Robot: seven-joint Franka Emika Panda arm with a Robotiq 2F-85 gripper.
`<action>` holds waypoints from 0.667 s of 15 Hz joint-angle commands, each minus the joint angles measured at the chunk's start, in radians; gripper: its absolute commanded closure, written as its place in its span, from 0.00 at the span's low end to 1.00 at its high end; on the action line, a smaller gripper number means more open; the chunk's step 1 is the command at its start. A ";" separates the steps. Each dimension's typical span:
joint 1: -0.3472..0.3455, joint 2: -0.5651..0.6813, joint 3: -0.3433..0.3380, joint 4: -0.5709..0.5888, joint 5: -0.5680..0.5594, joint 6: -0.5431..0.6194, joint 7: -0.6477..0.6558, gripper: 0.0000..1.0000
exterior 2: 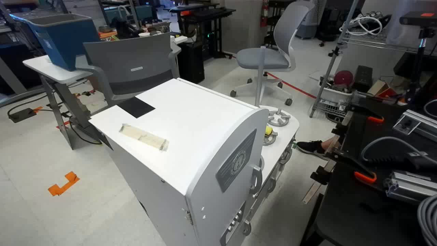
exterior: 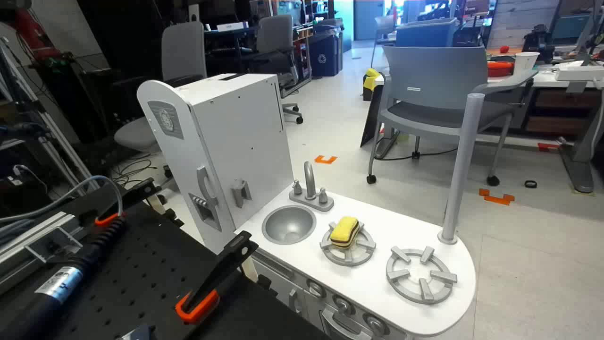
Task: Place the yellow object in the sink
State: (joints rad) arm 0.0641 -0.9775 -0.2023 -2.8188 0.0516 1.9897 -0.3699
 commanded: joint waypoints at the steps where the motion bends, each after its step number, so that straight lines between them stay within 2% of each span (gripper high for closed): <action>1: -0.003 0.003 0.004 -0.010 0.003 -0.005 -0.002 0.00; 6: -0.001 0.155 -0.007 0.070 -0.014 0.076 -0.018 0.00; 10: 0.005 0.384 -0.024 0.138 -0.022 0.244 -0.044 0.00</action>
State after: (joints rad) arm 0.0635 -0.7895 -0.2053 -2.7569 0.0385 2.1239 -0.3745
